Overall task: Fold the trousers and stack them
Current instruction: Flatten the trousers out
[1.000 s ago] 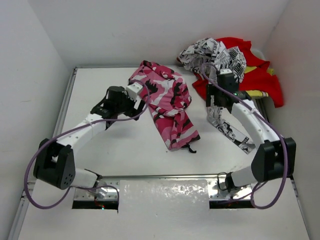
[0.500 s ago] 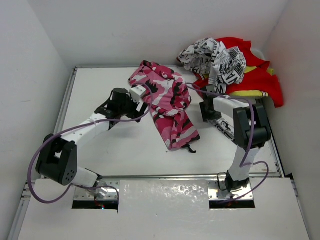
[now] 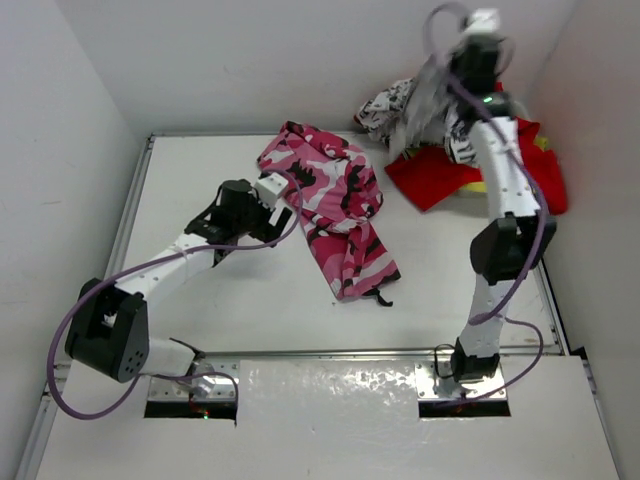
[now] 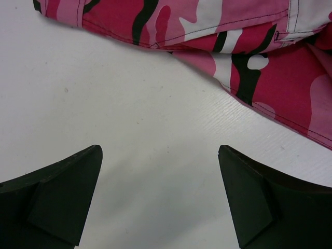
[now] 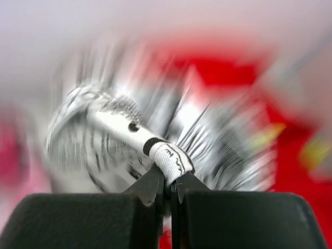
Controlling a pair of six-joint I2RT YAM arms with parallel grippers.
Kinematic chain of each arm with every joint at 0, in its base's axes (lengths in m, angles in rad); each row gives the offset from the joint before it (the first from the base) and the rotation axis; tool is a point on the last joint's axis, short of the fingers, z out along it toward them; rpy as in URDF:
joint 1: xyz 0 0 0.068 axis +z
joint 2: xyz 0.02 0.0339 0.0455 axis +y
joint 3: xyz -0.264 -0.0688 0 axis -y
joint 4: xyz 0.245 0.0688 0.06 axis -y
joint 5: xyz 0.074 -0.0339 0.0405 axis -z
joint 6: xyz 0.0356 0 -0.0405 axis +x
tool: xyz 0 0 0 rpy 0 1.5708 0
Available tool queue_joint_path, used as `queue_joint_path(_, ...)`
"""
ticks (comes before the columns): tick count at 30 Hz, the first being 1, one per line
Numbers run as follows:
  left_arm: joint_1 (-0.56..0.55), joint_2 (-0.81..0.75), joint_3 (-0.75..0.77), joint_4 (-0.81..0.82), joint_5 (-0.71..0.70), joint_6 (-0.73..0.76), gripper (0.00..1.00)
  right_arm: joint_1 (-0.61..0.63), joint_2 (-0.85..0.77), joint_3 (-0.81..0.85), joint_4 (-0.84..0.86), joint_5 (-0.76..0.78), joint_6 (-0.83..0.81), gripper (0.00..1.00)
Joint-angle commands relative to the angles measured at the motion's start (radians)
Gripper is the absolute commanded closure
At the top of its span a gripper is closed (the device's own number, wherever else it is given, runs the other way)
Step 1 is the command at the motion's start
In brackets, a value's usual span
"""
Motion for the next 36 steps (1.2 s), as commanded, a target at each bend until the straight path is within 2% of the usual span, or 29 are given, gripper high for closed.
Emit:
queue_joint_path(1, -0.006, 0.001, 0.019, 0.047, 0.015, -0.004, 0.07, -0.234, 0.014, 0.274, 0.155, 0.182, 0.239, 1.00)
queue_joint_path(3, -0.006, 0.001, 0.024, 0.046, 0.012, -0.007, 0.07, -0.275, 0.020, 0.248, 0.246, 0.241, 0.297, 1.00)
queue_joint_path(6, -0.006, 0.001, 0.025, 0.043, 0.011, -0.002, 0.07, -0.299, 0.104, 0.300, 0.199, 0.295, 0.277, 1.00)
queue_joint_path(7, -0.006, 0.002, 0.027, 0.038, 0.009, -0.002, 0.07, -0.303, 0.124, 0.317, 0.179, 0.281, 0.250, 0.96)
queue_joint_path(10, -0.006, 0.010, 0.033, 0.032, 0.015, 0.000, 0.07, -0.309, 0.138, 0.253, 0.108, 0.215, 0.271, 0.71)
queue_joint_path(11, -0.006, 0.010, 0.036, 0.032, 0.018, 0.003, 0.07, -0.312, 0.128, 0.230, 0.101, 0.180, 0.275, 0.55)
queue_joint_path(12, -0.006, 0.012, 0.041, 0.030, 0.022, 0.003, 0.07, -0.313, 0.111, 0.207, 0.093, 0.157, 0.278, 0.47)
queue_joint_path(13, -0.006, 0.013, 0.044, 0.027, 0.028, 0.003, 0.07, -0.315, 0.104, 0.184, 0.085, 0.137, 0.274, 0.32)
queue_joint_path(14, -0.006, 0.013, 0.045, 0.027, 0.029, 0.003, 0.07, -0.315, 0.101, 0.185, 0.071, 0.115, 0.266, 0.32)
queue_joint_path(15, -0.006, 0.012, 0.045, 0.026, 0.032, 0.004, 0.07, -0.315, 0.097, 0.192, 0.039, 0.073, 0.257, 0.25)
queue_joint_path(16, -0.006, 0.010, 0.045, 0.027, 0.032, 0.004, 0.07, -0.313, 0.089, 0.198, 0.021, 0.049, 0.242, 0.22)
queue_joint_path(20, -0.006, 0.001, 0.039, 0.027, 0.038, 0.003, 0.07, -0.307, 0.008, 0.153, -0.057, -0.067, 0.214, 0.15)
queue_joint_path(24, -0.006, -0.008, 0.035, 0.030, 0.040, -0.023, 0.07, -0.255, -0.153, -0.001, -0.030, -0.125, 0.106, 0.14)
queue_joint_path(26, -0.006, -0.016, 0.028, 0.030, 0.046, -0.056, 0.07, -0.171, -0.276, -0.155, 0.008, -0.130, 0.046, 0.14)
queue_joint_path(27, -0.006, -0.022, 0.025, 0.030, 0.057, -0.083, 0.07, -0.092, -0.316, -0.275, 0.055, -0.130, -0.003, 0.16)
queue_joint_path(28, -0.006, -0.025, 0.021, 0.032, 0.063, -0.097, 0.07, -0.051, -0.352, -0.340, 0.083, -0.132, -0.014, 0.21)
queue_joint_path(30, -0.006, -0.037, 0.013, 0.030, 0.086, -0.122, 0.08, 0.031, -0.445, -0.511, 0.158, -0.162, 0.026, 0.50)
queue_joint_path(31, -0.006, -0.041, 0.009, 0.027, 0.092, -0.140, 0.10, 0.055, -0.468, -0.569, 0.183, -0.202, 0.059, 0.80)
queue_joint_path(32, -0.006, -0.045, 0.007, 0.023, 0.095, -0.145, 0.12, 0.075, -0.497, -0.616, 0.233, -0.224, 0.094, 0.85)
queue_joint_path(33, -0.006, -0.053, 0.007, 0.012, 0.088, -0.152, 0.16, 0.108, -0.500, -0.700, 0.255, -0.245, 0.161, 0.86)
queue_joint_path(36, -0.008, -0.065, 0.008, -0.023, 0.023, -0.186, 0.25, 0.186, -0.430, -0.746, 0.251, -0.300, 0.228, 0.61)
